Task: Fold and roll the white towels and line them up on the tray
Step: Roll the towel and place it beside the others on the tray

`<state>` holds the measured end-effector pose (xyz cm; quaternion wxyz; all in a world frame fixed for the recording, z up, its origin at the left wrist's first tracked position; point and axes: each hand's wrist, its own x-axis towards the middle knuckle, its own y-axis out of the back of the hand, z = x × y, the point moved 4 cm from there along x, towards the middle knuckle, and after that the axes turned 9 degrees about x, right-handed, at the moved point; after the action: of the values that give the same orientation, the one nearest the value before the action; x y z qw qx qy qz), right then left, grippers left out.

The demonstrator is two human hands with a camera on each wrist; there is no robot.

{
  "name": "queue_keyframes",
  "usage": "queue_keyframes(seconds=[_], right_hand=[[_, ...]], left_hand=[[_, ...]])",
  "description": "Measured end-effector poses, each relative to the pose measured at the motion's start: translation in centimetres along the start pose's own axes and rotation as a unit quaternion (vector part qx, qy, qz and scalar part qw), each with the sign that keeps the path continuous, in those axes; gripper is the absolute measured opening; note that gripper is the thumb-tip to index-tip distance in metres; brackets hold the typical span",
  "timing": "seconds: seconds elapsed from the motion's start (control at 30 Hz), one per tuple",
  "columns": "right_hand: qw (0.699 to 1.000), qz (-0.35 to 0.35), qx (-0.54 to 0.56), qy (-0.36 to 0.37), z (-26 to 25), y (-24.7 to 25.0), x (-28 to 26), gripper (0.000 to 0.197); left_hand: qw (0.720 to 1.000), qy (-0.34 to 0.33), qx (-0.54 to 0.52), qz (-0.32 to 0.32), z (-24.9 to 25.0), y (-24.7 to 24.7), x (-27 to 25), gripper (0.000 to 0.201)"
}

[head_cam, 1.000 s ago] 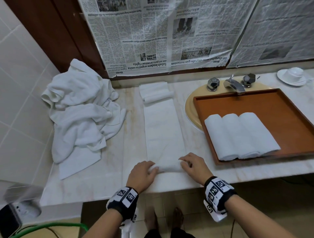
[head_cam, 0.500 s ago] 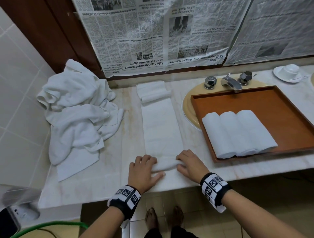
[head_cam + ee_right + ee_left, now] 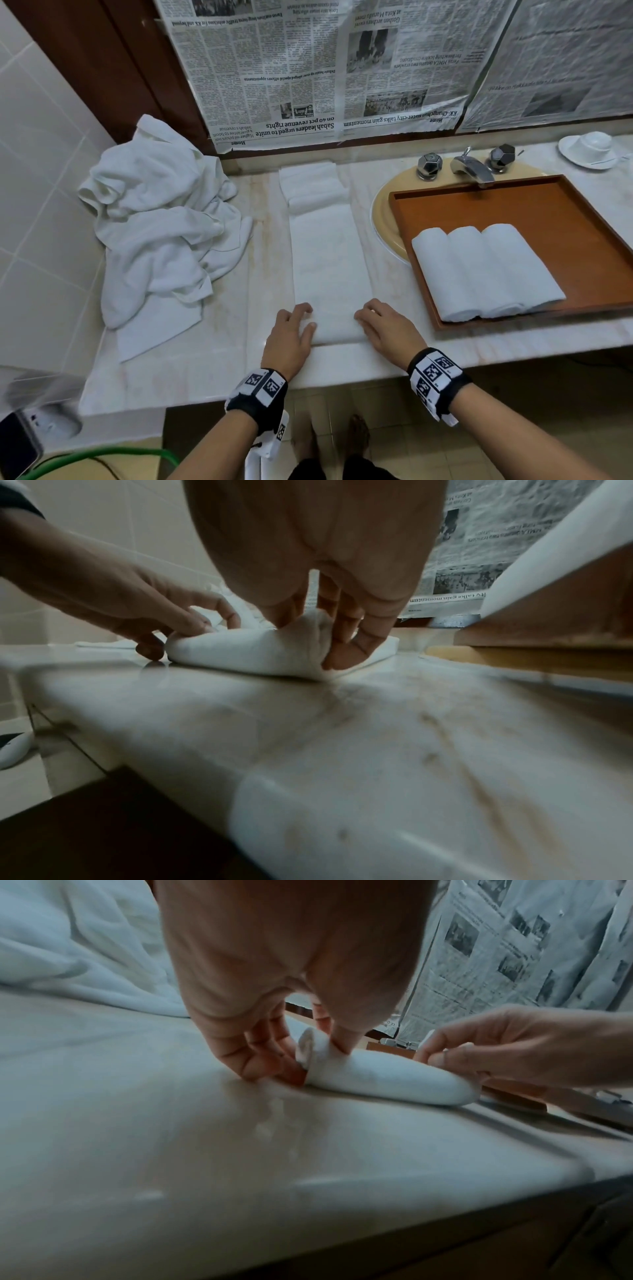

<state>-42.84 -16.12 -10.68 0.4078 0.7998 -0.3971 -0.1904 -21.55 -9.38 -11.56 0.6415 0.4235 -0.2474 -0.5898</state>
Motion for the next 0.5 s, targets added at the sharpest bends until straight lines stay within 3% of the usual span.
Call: queue_keyframes(seconds=[0.1, 0.2, 0.37, 0.5], right_hand=[[0.998, -0.022, -0.046, 0.027, -0.1, -0.1, -0.3, 0.038], [0.997, -0.040, -0.056, 0.018, 0.0, -0.5, -0.1, 0.038], [0.996, -0.054, 0.040, -0.054, 0.2, -0.2, 0.8, 0.034], [0.989, -0.063, 0.102, -0.082, 0.5, 0.1, 0.6, 0.038]], left_hand=[[0.997, -0.002, 0.080, 0.015, 0.0, 0.3, 0.1, 0.019], [0.985, -0.092, 0.124, 0.073, 0.5, 0.1, 0.4, 0.011], [0.970, -0.156, 0.184, 0.032, 0.6, -0.3, -0.2, 0.043], [0.977, -0.111, 0.184, 0.004, 0.4, 0.1, 0.2, 0.053]])
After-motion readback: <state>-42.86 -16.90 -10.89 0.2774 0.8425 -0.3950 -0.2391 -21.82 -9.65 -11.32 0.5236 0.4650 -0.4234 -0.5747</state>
